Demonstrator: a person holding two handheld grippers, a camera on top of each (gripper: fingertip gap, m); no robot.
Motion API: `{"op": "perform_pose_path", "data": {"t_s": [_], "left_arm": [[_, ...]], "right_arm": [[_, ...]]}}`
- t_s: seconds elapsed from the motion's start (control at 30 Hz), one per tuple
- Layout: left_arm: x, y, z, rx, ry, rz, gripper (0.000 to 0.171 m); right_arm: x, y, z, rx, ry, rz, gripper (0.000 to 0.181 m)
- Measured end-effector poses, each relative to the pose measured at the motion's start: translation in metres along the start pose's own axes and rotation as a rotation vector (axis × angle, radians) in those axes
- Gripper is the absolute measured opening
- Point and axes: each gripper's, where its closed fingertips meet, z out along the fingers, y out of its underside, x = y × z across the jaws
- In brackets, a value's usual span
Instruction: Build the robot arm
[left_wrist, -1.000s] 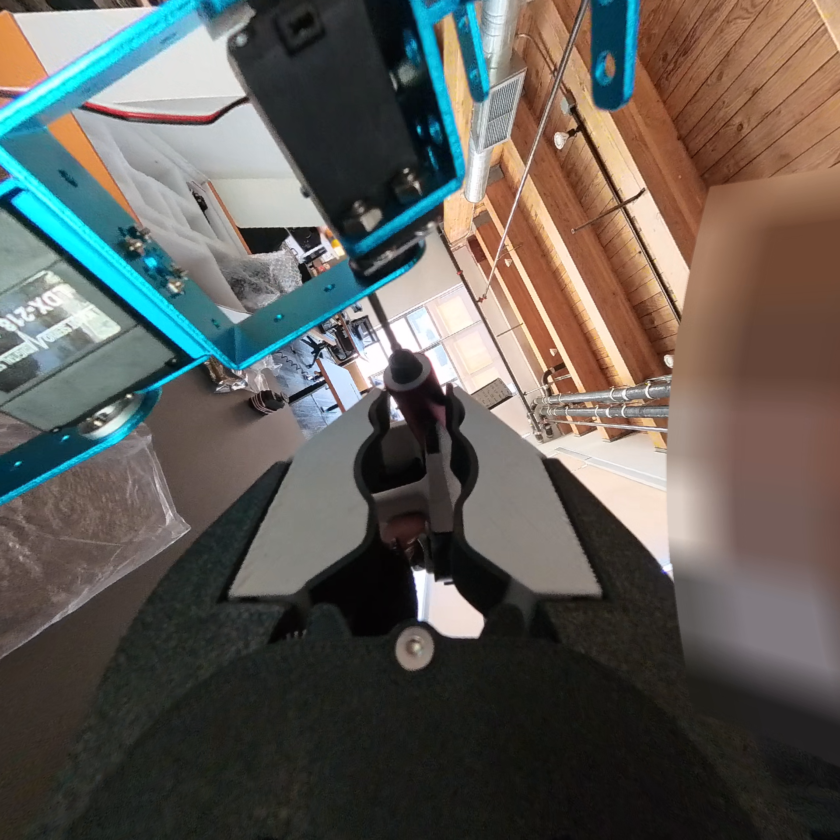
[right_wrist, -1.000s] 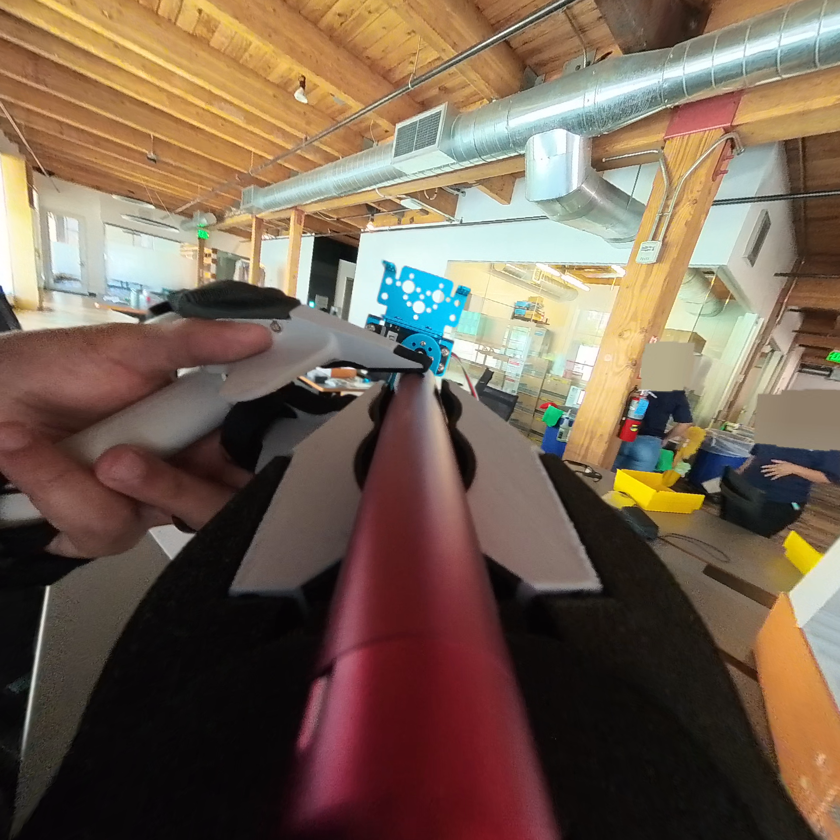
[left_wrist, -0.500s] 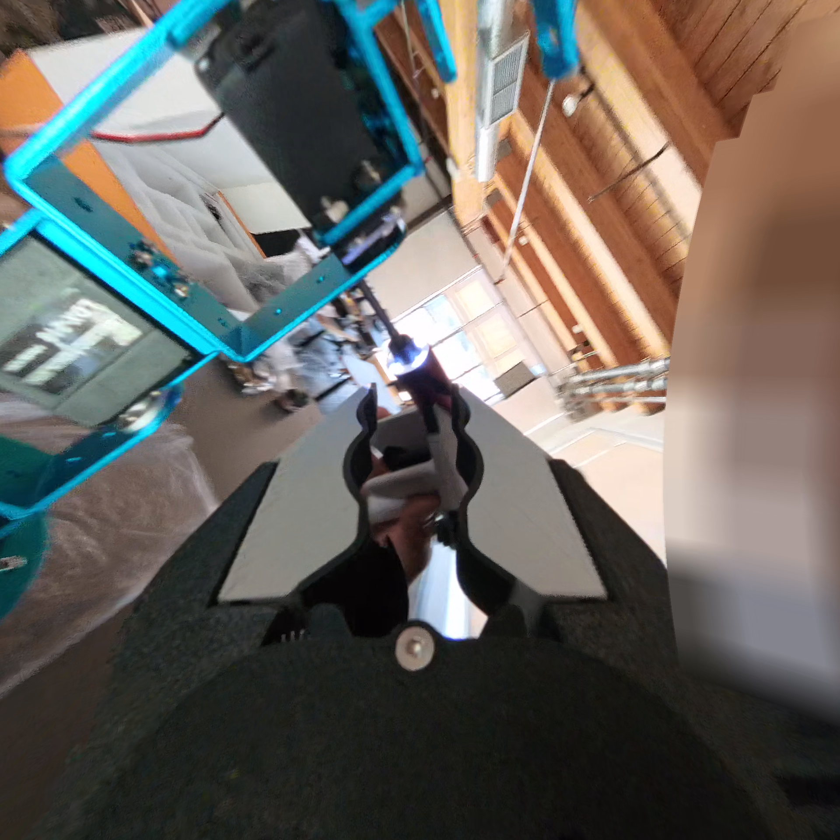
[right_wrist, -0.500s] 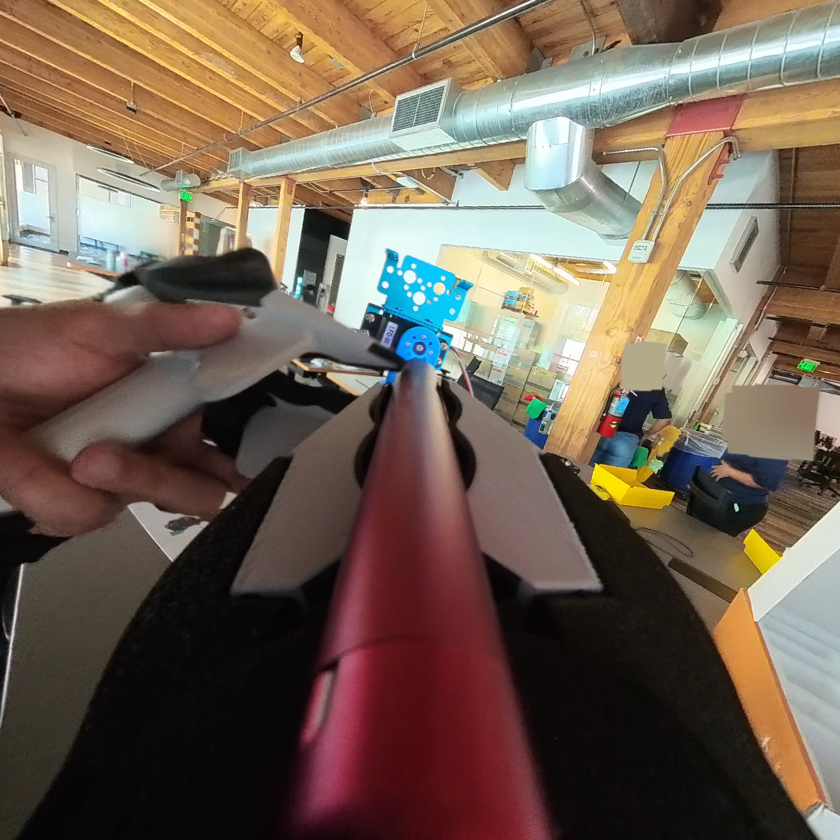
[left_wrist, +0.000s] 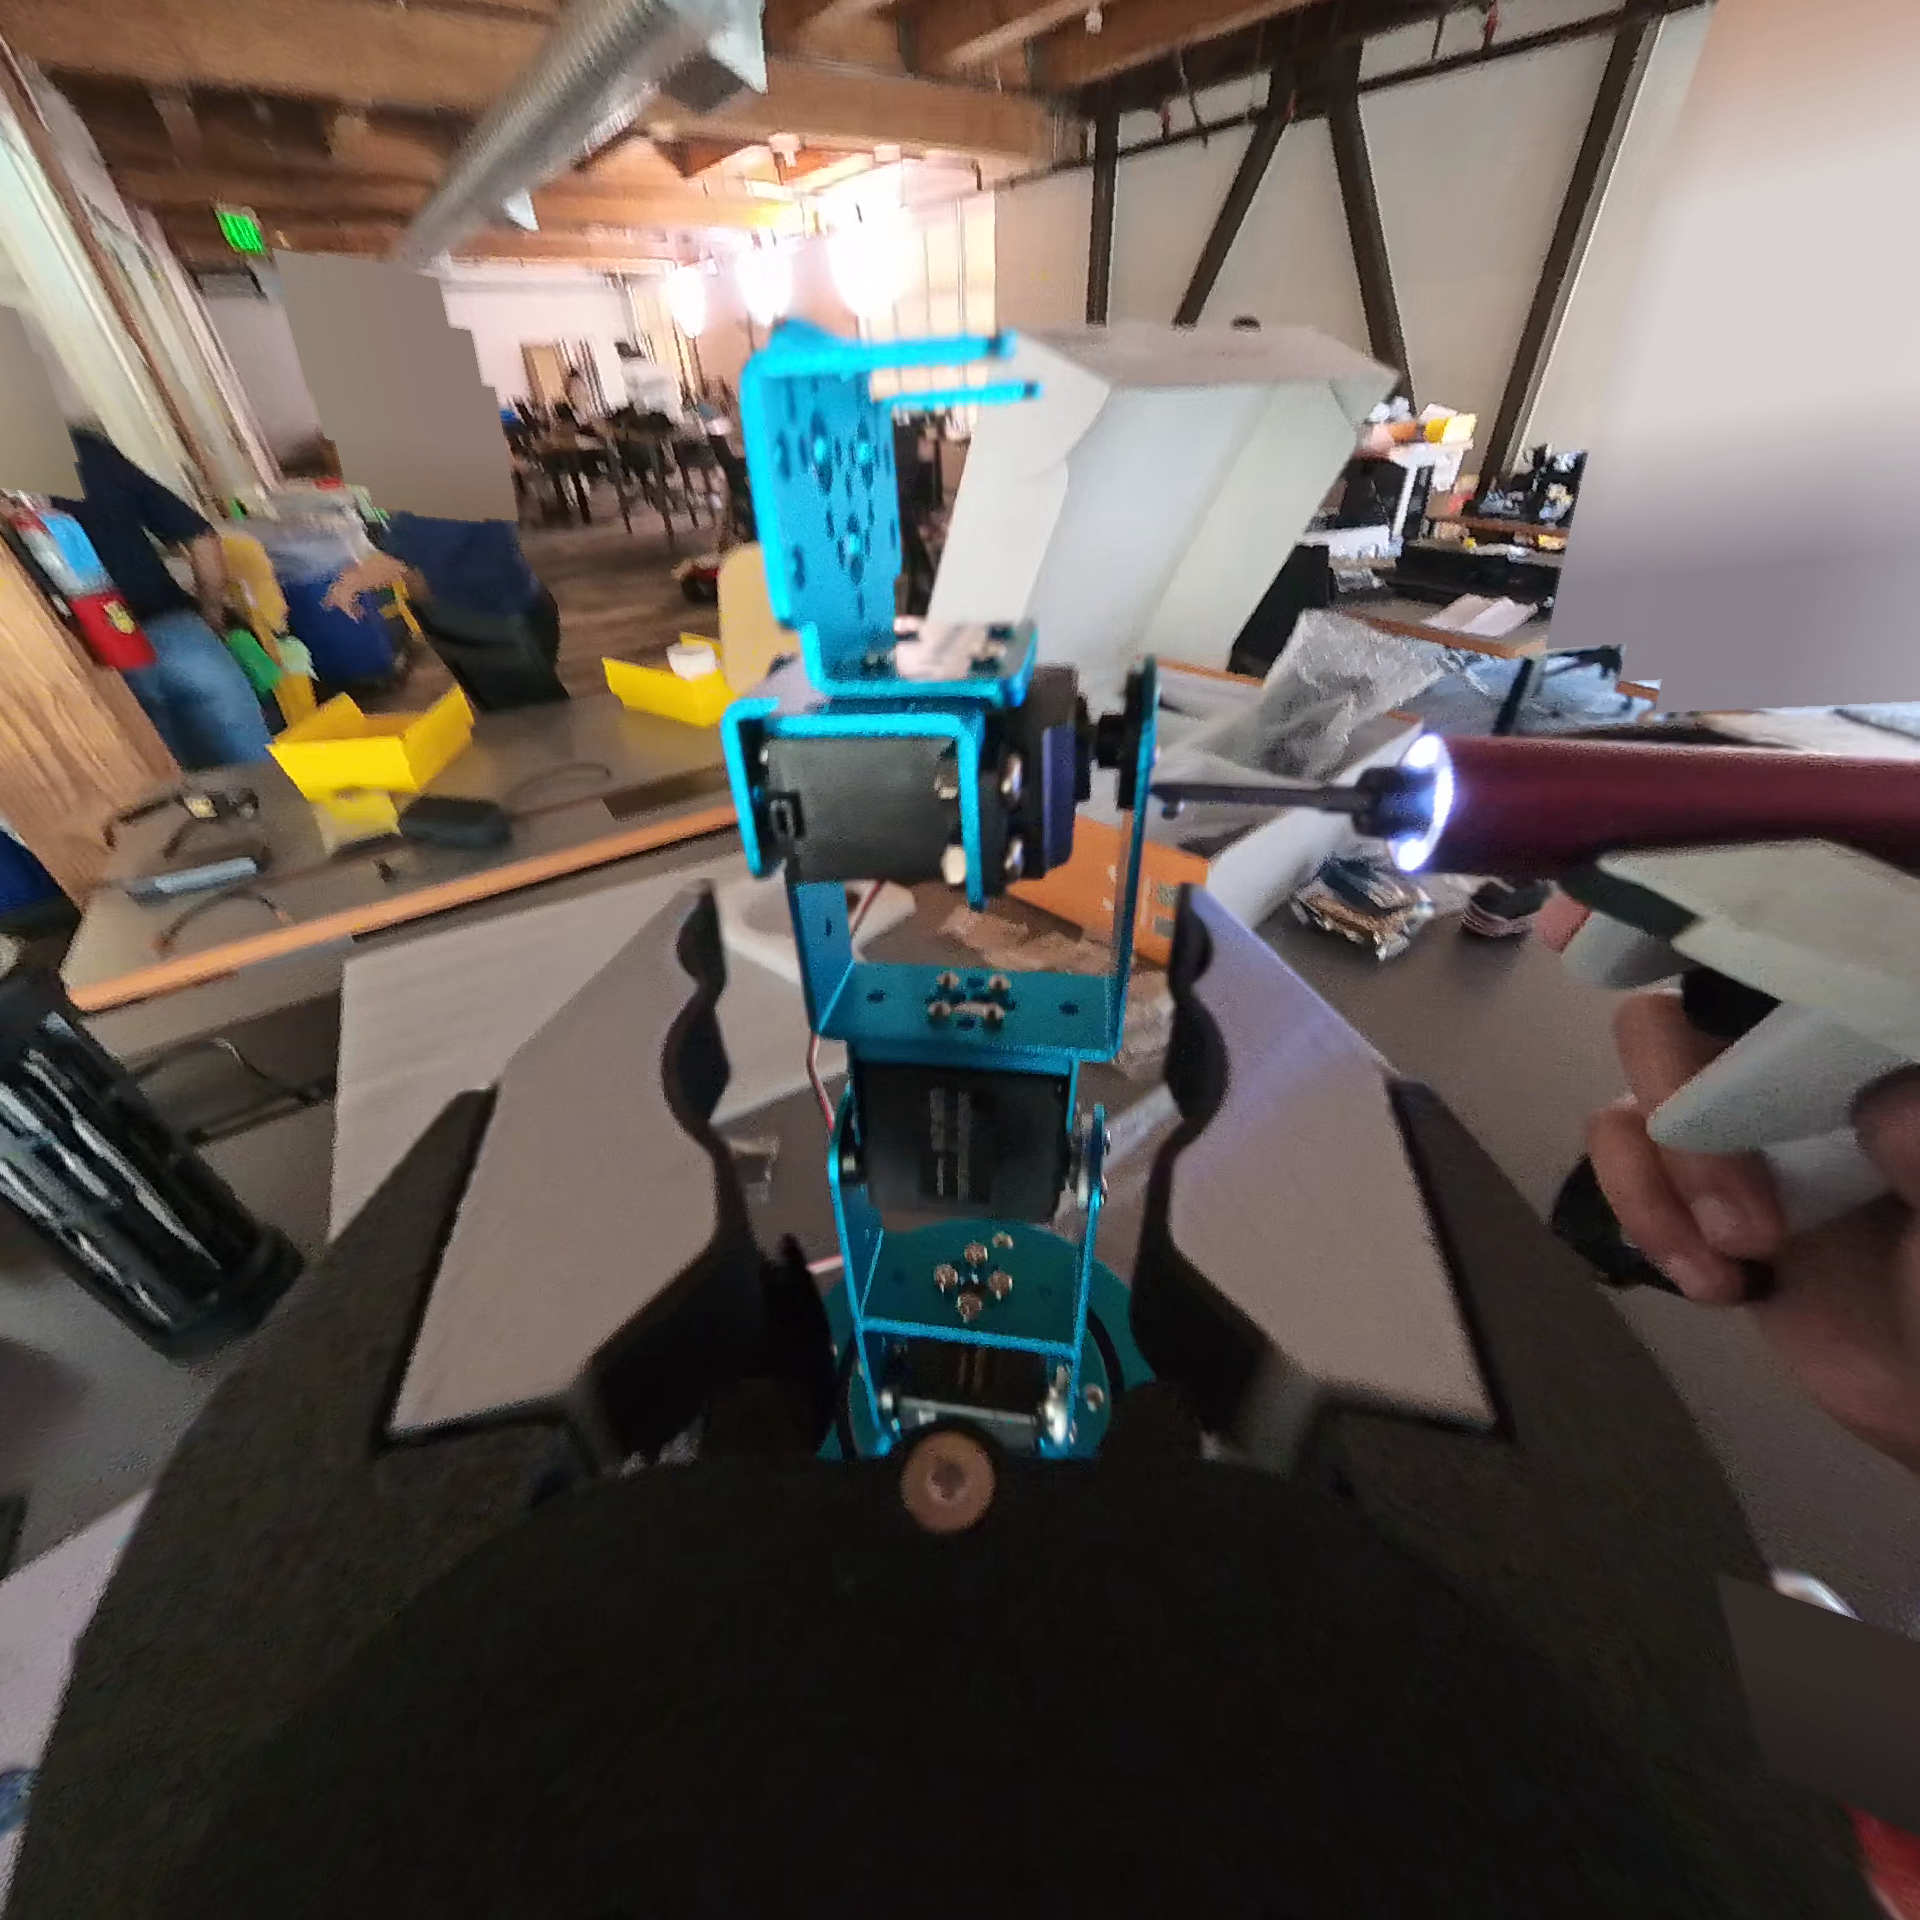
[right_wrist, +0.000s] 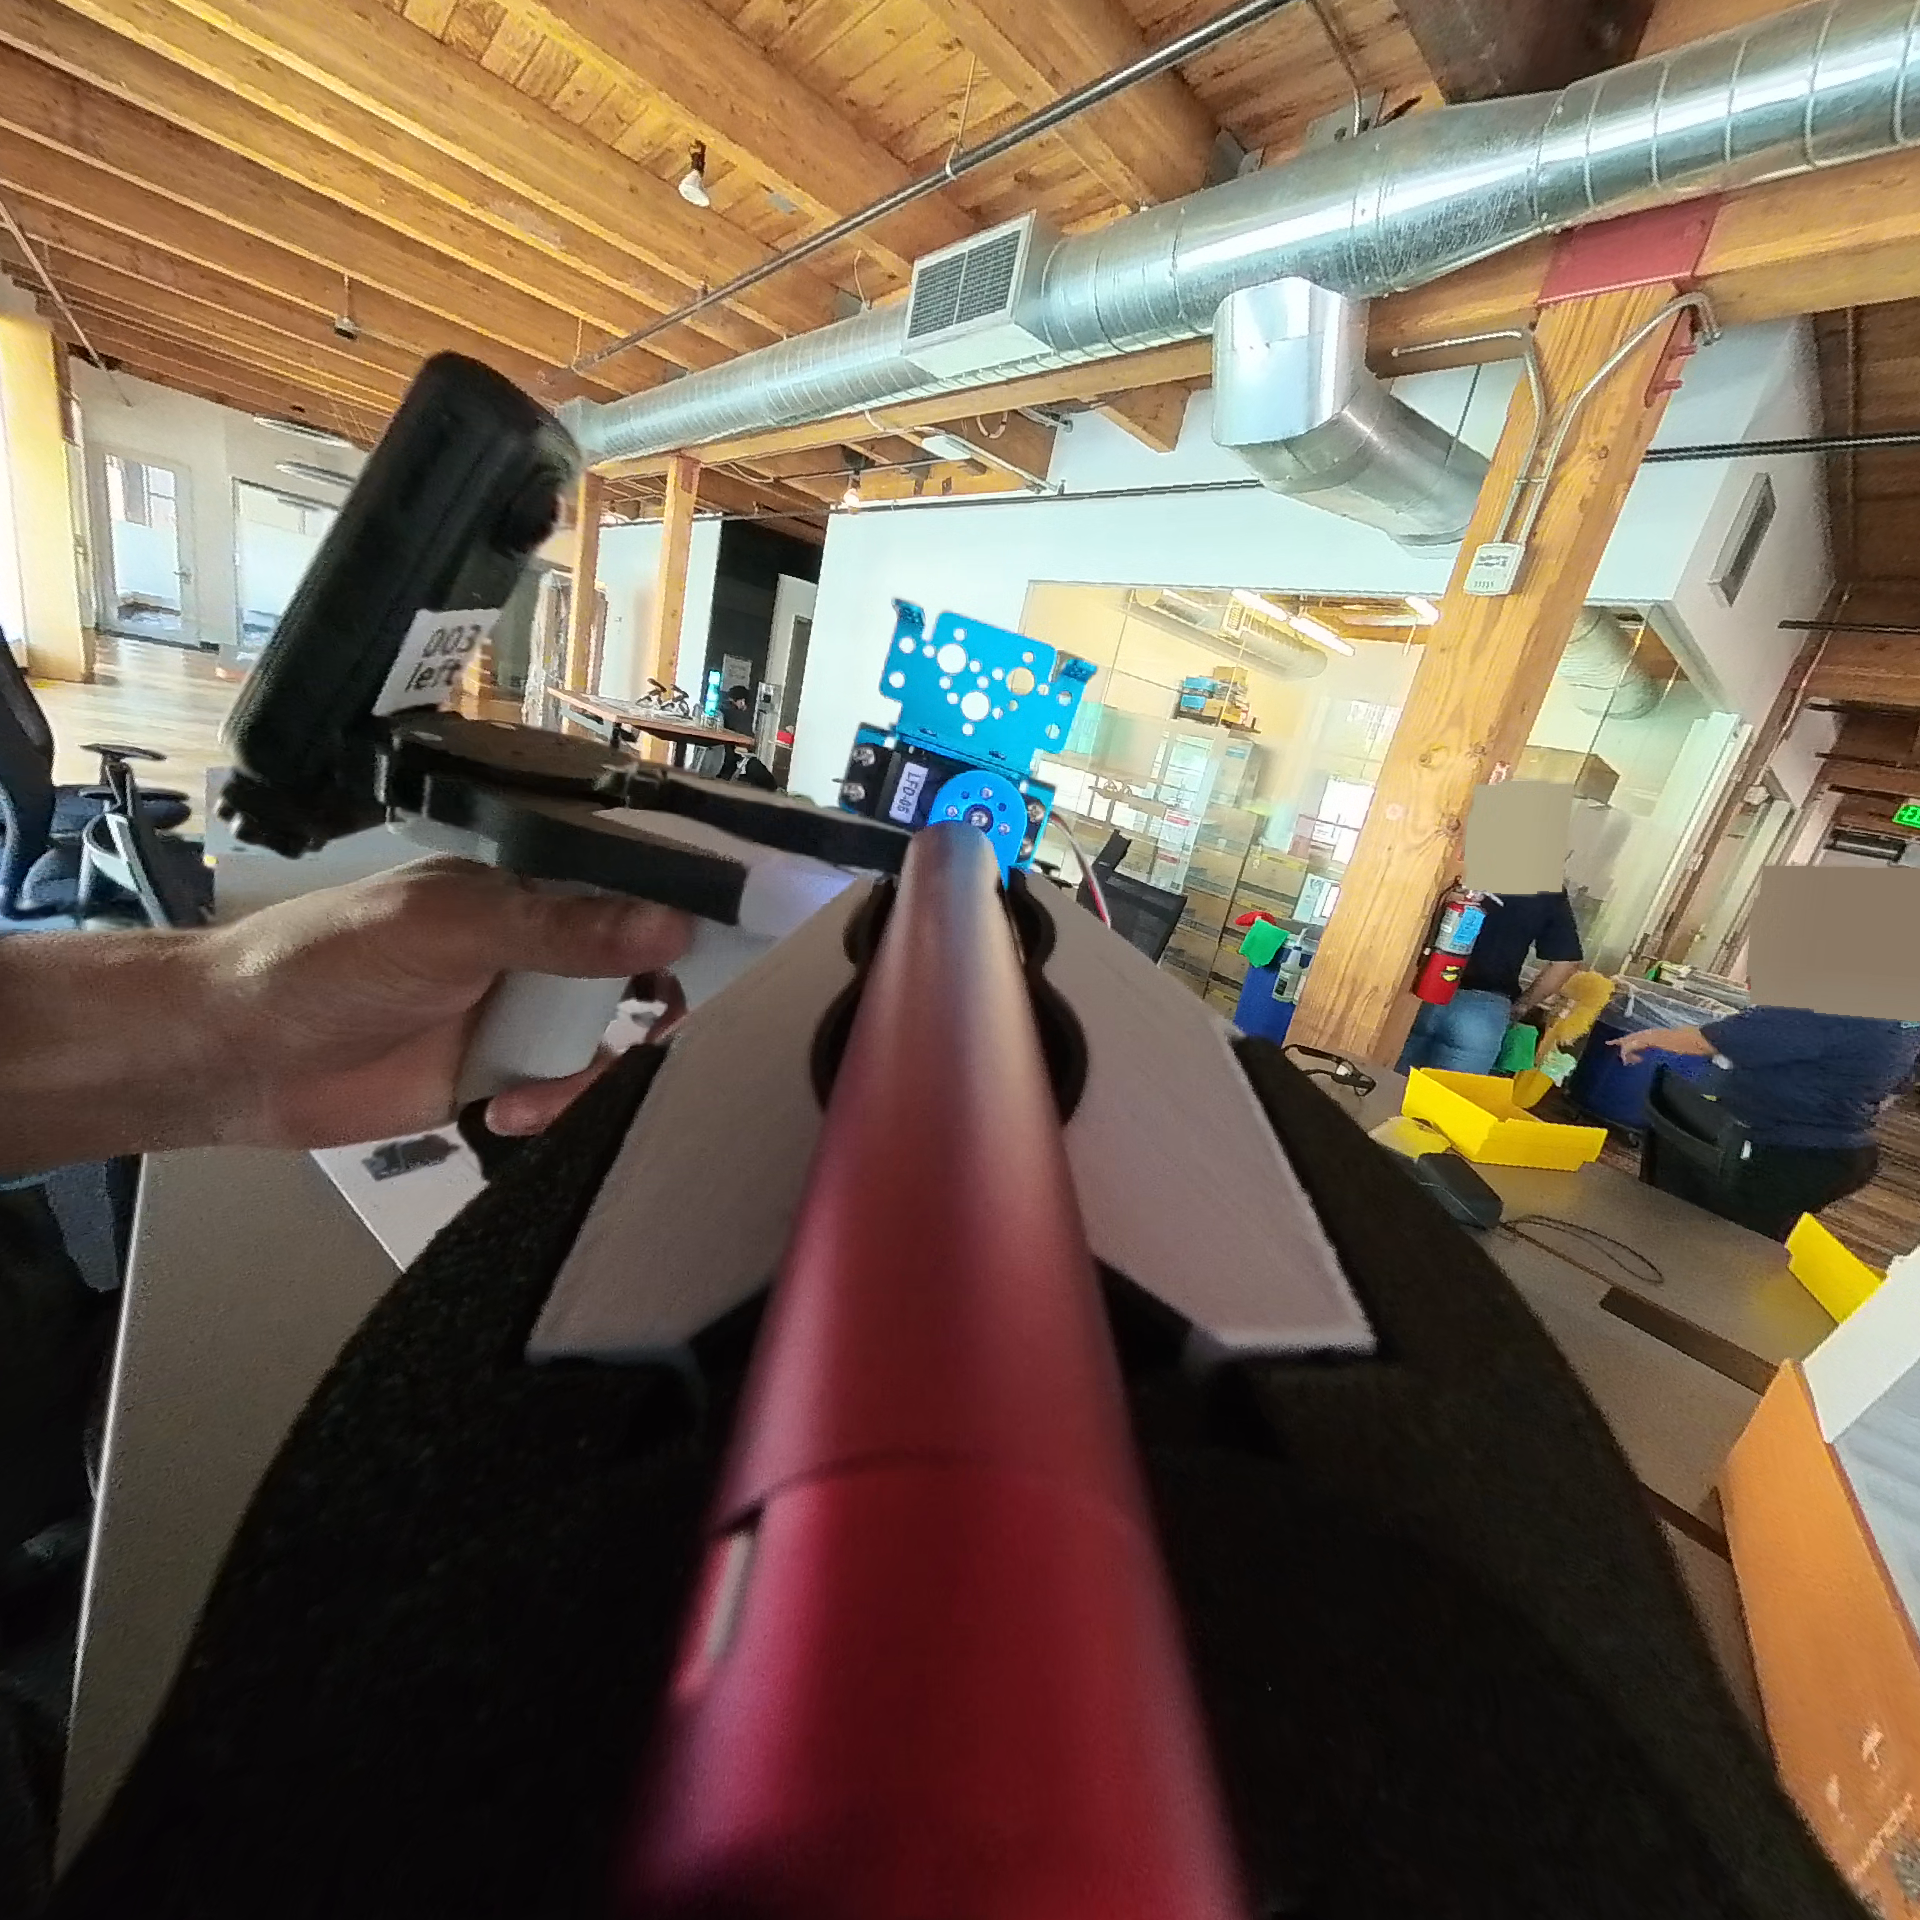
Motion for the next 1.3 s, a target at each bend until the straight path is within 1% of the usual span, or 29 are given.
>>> {"op": "perform_pose_path", "data": {"t_s": [0.03, 0.1, 0.3, 0.4, 0.47, 0.5, 0.57, 0.63, 0.7, 0.77, 0.83, 0.87, 0.97, 1.07, 1.13, 1.2, 1.3], "left_arm": [[0.001, -0.003, 0.002, 0.021, 0.0, 0.018, 0.077], [0.001, -0.002, 0.007, 0.019, -0.006, 0.033, 0.067], [0.001, -0.003, 0.007, 0.028, 0.001, 0.029, 0.067], [0.002, -0.003, 0.005, 0.027, 0.006, 0.026, 0.066], [0.002, -0.003, 0.005, 0.022, 0.004, 0.023, 0.066], [0.002, -0.003, 0.005, 0.023, 0.001, 0.026, 0.066], [0.002, -0.003, 0.007, 0.023, 0.002, 0.018, 0.066], [0.002, -0.004, 0.008, 0.022, 0.002, 0.012, 0.066], [0.001, -0.003, 0.009, 0.013, -0.006, 0.012, 0.066], [0.002, -0.003, 0.009, 0.01, -0.019, 0.012, 0.066], [0.002, -0.003, 0.009, 0.015, -0.025, 0.012, 0.066], [0.002, -0.004, 0.009, 0.018, -0.026, 0.012, 0.066], [0.002, -0.003, 0.009, 0.014, -0.024, 0.014, 0.066], [0.002, -0.004, 0.008, 0.016, -0.029, 0.016, 0.066], [0.002, -0.004, 0.008, 0.021, -0.032, 0.013, 0.066], [0.003, -0.004, 0.007, 0.028, -0.032, 0.013, 0.066], [0.003, -0.004, 0.007, 0.029, -0.033, 0.011, 0.066]], "right_arm": [[0.001, 0.0, 0.0, -0.003, 0.001, -0.003, 0.022], [0.003, -0.001, -0.001, 0.002, 0.003, 0.007, 0.022], [0.012, 0.002, -0.006, -0.007, 0.015, 0.036, 0.022], [0.031, 0.012, -0.022, -0.052, 0.05, 0.088, 0.022], [0.055, 0.035, -0.047, -0.129, 0.096, 0.191, 0.021], [0.069, 0.052, -0.063, -0.184, 0.135, 0.233, 0.022], [0.091, 0.092, -0.094, -0.338, 0.204, 0.259, 0.022], [0.098, 0.121, -0.116, -0.457, 0.202, 0.26, 0.021], [0.1, 0.141, -0.123, -0.531, 0.18, 0.263, 0.02], [0.107, 0.154, -0.116, -0.574, 0.167, 0.244, 0.021], [0.119, 0.171, -0.104, -0.618, 0.163, 0.247, 0.02], [0.125, 0.179, -0.095, -0.634, 0.154, 0.234, 0.022], [0.143, 0.213, -0.076, -0.7, 0.131, 0.216, 0.022], [0.148, 0.238, -0.065, -0.749, 0.092, 0.18, 0.022], [0.149, 0.257, -0.065, -0.812, 0.085, 0.198, 0.022], [0.152, 0.265, -0.063, -0.816, 0.097, 0.211, 0.022], [0.157, 0.266, -0.06, -0.801, 0.123, 0.236, 0.021]]}}
